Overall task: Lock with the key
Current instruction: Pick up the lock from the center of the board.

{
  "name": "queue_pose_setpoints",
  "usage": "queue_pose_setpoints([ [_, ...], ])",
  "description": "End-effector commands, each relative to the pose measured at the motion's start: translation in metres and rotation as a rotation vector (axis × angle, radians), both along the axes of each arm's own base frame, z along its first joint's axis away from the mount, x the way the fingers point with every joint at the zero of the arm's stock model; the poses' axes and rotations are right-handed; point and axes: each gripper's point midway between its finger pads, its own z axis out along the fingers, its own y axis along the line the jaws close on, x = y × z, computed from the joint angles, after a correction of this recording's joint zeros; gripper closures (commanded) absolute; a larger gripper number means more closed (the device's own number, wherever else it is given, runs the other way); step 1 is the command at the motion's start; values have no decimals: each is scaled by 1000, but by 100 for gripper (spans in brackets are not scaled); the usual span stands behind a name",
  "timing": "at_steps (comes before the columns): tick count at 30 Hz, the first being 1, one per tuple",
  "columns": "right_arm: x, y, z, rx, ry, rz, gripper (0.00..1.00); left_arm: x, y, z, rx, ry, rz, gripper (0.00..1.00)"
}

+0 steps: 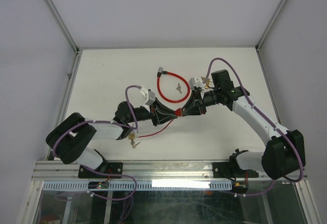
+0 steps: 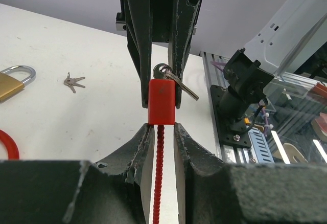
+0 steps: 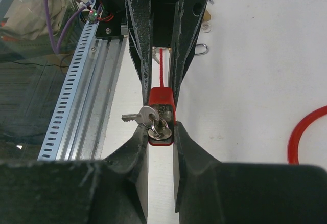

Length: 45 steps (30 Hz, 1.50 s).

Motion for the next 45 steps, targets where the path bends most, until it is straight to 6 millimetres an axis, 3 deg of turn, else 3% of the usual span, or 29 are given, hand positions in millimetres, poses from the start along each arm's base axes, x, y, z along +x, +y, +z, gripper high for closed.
queue_pose_setpoints([
  [1,-4,4,12,43,-8,37,100,1,-1,33,-87,-79,-21,78],
  [17,-4,4,11,39,-3,35,100,-7,-2,36,-100,-84,-66,69],
  [23,-5,4,11,41,-1,40,100,-2,-2,35,-97,-69,-45,66],
  [28,-9,4,12,49,-4,58,100,13,-4,29,-68,-39,27,65],
  [34,-9,4,12,47,-4,60,100,17,-2,26,-55,-30,56,65],
  [42,-7,5,7,28,5,55,100,7,-3,35,-93,-50,2,66],
  [45,-7,6,7,28,8,56,100,5,-4,34,-89,-48,-21,77],
])
